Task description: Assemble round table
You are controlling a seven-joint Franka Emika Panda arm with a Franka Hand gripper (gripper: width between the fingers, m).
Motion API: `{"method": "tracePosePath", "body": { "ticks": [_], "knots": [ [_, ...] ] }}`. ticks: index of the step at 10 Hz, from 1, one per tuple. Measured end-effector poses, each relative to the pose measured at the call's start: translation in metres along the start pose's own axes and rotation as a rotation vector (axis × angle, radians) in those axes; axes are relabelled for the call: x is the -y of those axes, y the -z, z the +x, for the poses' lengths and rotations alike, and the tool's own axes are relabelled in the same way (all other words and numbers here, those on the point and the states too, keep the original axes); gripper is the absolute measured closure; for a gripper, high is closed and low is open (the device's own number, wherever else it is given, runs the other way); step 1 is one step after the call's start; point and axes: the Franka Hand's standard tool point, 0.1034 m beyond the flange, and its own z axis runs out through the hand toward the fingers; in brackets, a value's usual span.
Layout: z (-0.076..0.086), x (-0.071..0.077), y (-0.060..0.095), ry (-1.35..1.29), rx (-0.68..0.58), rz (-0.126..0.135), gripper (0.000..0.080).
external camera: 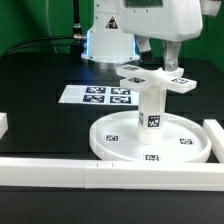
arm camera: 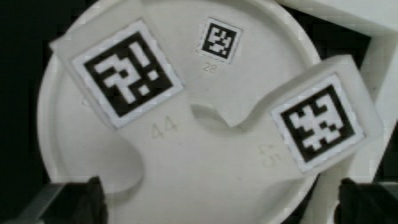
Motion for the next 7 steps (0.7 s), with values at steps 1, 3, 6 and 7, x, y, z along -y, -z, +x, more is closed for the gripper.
{"method": "tracePosePath", "body": {
  "ticks": [1,3,6,7],
  "knots": [
    [-0.0031,0.0016,0.0020,0.115,-0.001,-0.011,0.0151],
    [-0.0090,0.0075,0.0034,0.372,-0.024,-0.032,0.0151],
    [-0.0078,0.0073,0.0032,0.591,-0.022,-0.034,0.0151],
    [-0.0077,0.0073,0.0032,0.652,-0.021,-0.035,0.0151]
  ]
}}
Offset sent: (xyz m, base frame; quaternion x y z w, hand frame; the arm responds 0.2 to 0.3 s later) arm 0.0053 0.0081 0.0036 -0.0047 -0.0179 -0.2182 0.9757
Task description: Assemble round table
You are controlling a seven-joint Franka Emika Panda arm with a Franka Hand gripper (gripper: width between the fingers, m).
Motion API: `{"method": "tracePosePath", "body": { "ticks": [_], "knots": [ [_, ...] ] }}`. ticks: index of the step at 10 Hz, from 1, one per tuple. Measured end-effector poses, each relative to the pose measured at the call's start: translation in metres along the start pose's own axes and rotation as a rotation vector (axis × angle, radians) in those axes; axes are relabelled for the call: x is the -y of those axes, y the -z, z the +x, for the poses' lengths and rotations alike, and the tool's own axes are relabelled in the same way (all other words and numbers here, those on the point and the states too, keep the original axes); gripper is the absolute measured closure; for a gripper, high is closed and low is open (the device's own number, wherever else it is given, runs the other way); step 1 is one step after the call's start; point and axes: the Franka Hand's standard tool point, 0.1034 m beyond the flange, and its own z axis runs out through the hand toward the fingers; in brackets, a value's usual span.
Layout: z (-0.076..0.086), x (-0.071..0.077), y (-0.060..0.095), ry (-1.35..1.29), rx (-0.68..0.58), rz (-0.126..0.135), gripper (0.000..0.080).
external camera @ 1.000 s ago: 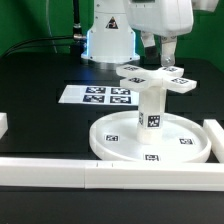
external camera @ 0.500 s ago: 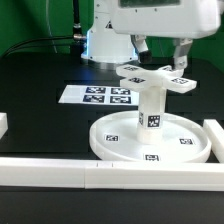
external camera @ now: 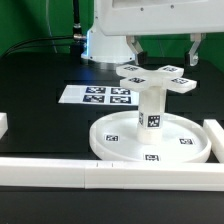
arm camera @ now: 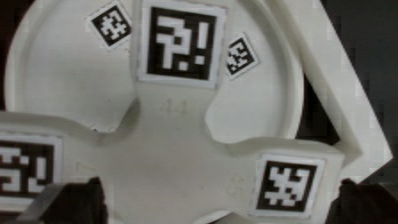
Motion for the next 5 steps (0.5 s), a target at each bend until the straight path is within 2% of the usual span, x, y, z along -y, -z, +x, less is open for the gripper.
{"method": "tracePosePath", "body": {
  "ticks": [1,2,5],
  "knots": [
    [0.0002,-0.0004,-0.0001,0.080,0.000,0.000,0.0151],
    [0.0018,-0.0044,-0.0004,0.259,-0.002,-0.022,0.0151],
    [0.0038,-0.0040,0.0018,0.676,0.007,-0.052,0.0151]
  ]
}}
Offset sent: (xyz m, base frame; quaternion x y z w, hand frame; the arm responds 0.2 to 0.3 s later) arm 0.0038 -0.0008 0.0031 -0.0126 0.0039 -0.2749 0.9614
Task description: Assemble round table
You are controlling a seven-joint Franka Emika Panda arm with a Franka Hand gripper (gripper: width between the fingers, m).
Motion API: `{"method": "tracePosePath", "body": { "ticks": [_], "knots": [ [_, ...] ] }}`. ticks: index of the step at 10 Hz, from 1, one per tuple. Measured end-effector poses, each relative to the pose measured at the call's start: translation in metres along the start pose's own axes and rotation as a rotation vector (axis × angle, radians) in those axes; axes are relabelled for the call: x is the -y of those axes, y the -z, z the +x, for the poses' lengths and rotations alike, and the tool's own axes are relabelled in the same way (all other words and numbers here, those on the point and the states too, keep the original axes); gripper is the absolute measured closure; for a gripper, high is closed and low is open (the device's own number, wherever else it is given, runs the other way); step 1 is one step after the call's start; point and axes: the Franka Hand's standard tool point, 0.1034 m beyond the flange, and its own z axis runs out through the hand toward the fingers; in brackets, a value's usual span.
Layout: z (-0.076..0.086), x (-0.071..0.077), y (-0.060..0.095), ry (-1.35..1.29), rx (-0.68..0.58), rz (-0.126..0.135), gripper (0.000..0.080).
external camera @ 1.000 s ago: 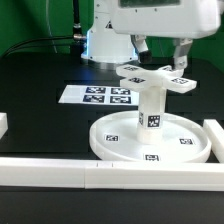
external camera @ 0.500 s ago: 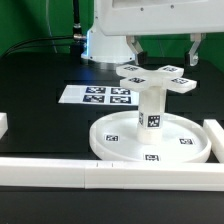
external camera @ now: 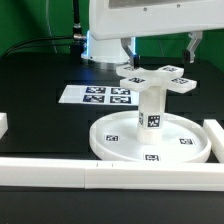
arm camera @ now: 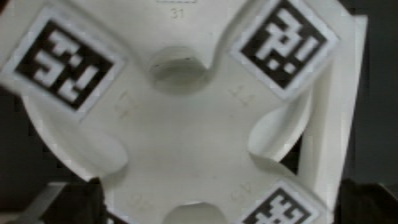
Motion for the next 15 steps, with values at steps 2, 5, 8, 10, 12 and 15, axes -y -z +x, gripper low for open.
{"method": "tracePosePath", "body": {
  "ticks": [2,5,8,10,12,15],
  "knots": [
    [0.001,0.000,0.000,0.135,-0.006,-0.003,0.0151],
    [0.000,-0.002,0.000,0.344,-0.005,-0.004,0.0151],
    [0.000,-0.007,-0.002,0.688,0.010,-0.025,0.0151],
    [-0.001,-0.007,-0.003,0.937,0.027,-0.039,0.0151],
    [-0.001,-0.009,-0.003,1.069,0.036,-0.043,0.0151],
    [-0.002,-0.013,-0.003,1.259,0.052,-0.057,0.0151]
  ]
}}
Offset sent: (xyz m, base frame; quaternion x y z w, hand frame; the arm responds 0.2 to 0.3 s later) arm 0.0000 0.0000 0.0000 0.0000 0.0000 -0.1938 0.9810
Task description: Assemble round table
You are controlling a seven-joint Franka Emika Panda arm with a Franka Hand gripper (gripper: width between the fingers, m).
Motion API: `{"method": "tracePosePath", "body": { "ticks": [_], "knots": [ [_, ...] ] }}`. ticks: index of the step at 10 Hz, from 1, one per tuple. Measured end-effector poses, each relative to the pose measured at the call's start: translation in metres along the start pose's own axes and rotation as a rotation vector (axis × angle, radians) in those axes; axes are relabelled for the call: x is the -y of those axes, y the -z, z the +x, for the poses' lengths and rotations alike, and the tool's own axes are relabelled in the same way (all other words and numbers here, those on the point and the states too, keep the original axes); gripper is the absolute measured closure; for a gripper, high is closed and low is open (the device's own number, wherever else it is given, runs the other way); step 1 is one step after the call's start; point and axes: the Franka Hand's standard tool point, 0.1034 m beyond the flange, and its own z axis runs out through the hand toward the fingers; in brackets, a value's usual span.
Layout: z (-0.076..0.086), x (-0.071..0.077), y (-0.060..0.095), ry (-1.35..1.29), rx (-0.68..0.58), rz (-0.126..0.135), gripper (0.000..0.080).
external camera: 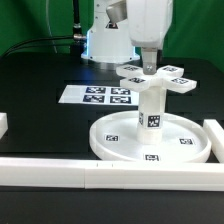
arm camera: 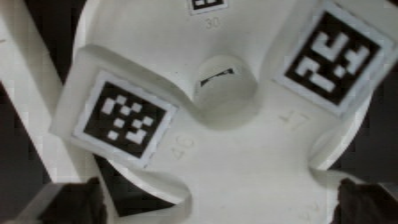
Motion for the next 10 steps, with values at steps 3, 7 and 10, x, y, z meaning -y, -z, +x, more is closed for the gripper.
{"method": "tracePosePath", "body": {
  "ticks": [3,7,10],
  "knots": [
    [0.004,0.004,-0.004,0.197,0.023,-0.011,0.0151],
    [0.001,0.011,-0.015,0.188,0.026,0.010,0.0151],
    [0.001,0.012,-0.019,0.176,0.027,0.016,0.0151]
  ]
}}
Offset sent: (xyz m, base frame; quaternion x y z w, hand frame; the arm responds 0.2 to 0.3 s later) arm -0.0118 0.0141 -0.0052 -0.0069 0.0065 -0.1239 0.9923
